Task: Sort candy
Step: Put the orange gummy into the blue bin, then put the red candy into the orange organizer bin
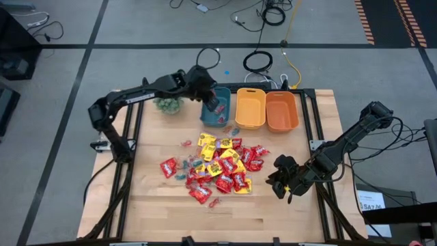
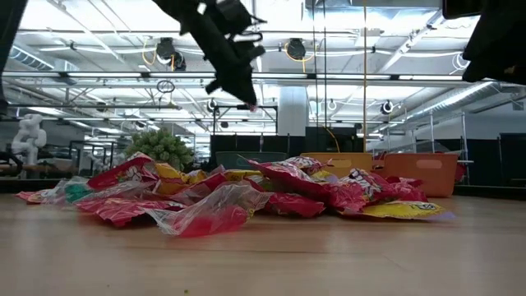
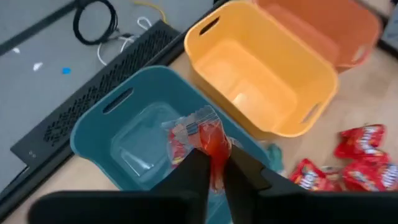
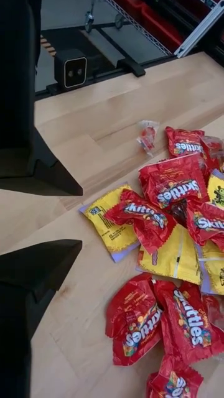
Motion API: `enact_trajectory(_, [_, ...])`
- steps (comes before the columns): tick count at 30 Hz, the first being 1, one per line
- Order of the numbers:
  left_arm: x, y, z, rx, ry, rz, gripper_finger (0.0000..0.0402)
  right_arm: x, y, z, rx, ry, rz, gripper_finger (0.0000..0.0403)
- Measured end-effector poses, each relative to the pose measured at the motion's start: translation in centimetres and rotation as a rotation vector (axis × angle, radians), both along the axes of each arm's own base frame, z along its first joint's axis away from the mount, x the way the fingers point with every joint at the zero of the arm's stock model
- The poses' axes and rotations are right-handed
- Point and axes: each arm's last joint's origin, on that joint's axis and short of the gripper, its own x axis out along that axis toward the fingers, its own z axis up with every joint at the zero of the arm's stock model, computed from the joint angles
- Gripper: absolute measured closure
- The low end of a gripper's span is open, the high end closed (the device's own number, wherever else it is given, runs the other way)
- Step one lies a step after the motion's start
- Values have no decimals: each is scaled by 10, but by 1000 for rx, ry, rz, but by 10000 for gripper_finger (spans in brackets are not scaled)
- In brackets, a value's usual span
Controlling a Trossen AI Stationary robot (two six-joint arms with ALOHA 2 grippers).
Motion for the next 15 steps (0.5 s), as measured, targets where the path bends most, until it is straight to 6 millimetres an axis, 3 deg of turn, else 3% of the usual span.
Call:
enact_trajectory(9, [12, 12, -26, -63, 49, -10, 232, 0, 0, 0, 7, 1, 5, 289])
enact_trajectory(15, [11, 11, -24, -49, 58, -28, 211, 0, 0, 0, 11, 2, 1, 289])
